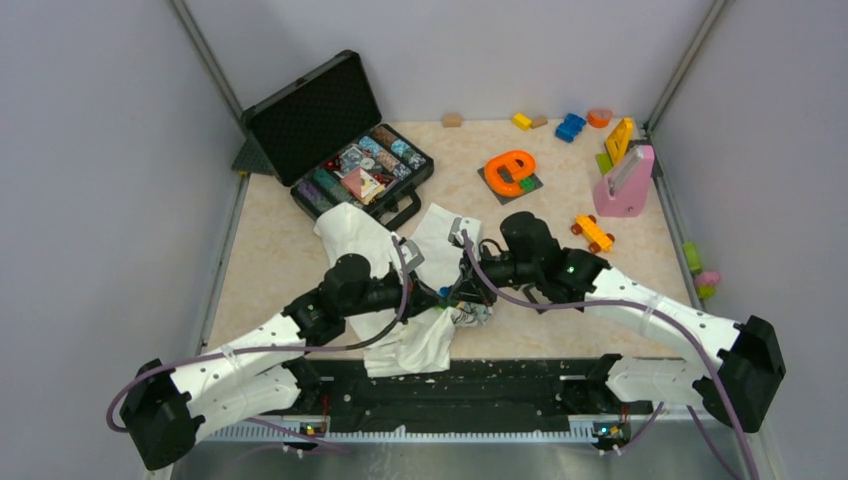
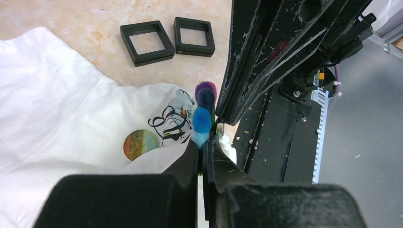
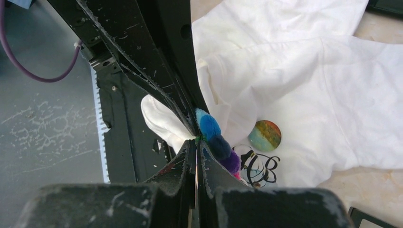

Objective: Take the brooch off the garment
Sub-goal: Adjust the brooch on the clothes.

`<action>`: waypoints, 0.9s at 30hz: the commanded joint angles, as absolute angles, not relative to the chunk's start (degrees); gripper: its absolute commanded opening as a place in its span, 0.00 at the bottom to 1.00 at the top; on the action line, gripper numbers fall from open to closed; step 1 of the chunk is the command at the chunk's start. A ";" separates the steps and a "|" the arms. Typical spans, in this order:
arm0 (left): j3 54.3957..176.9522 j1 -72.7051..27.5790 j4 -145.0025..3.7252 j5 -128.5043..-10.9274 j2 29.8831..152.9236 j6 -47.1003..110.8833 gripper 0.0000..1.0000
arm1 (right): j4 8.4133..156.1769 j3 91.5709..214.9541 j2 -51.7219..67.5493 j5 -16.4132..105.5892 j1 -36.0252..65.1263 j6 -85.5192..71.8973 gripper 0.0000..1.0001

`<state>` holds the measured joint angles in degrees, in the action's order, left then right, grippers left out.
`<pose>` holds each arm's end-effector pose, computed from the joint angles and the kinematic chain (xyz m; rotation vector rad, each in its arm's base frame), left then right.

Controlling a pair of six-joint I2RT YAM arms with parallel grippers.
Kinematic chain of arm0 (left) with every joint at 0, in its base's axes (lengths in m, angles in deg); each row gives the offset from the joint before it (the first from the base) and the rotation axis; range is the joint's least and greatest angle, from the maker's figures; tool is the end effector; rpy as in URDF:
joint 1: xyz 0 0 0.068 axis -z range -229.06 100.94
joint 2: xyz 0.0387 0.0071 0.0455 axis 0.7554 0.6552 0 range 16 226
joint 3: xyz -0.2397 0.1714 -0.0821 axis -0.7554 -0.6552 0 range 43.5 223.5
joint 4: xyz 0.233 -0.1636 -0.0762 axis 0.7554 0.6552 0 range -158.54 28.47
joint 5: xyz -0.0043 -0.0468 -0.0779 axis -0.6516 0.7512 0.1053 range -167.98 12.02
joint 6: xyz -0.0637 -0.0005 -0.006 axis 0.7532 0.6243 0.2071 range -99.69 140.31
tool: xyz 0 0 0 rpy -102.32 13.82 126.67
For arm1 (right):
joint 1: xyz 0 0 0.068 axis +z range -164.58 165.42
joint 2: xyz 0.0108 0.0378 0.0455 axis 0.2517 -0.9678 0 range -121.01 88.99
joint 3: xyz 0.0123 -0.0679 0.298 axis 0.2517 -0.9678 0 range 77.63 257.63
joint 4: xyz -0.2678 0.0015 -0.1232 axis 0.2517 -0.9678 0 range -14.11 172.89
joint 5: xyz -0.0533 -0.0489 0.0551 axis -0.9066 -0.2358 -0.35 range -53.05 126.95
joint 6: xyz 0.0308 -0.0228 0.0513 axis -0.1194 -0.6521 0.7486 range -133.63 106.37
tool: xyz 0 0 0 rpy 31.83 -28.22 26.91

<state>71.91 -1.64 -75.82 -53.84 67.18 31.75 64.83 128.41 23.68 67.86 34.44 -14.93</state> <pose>0.1405 -0.1828 0.2608 0.8986 1.7466 -1.0855 0.1645 0.2282 0.3093 -1.2438 1.8599 1.0496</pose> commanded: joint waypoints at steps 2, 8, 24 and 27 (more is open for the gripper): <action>73.37 -1.81 -77.49 -55.87 66.50 34.81 0.00 | 68.12 130.42 23.31 67.98 34.91 -14.40 0.00; 72.31 -1.89 -77.33 -57.24 65.88 36.13 0.66 | 67.83 130.76 22.14 69.55 34.40 -14.07 0.00; 62.09 -9.14 -94.97 -41.09 61.09 41.93 0.92 | 65.92 130.37 27.07 81.82 29.28 -14.33 0.00; 62.43 -9.11 -97.15 -37.15 62.03 40.54 0.92 | 64.74 131.38 26.00 82.22 29.29 -14.56 0.00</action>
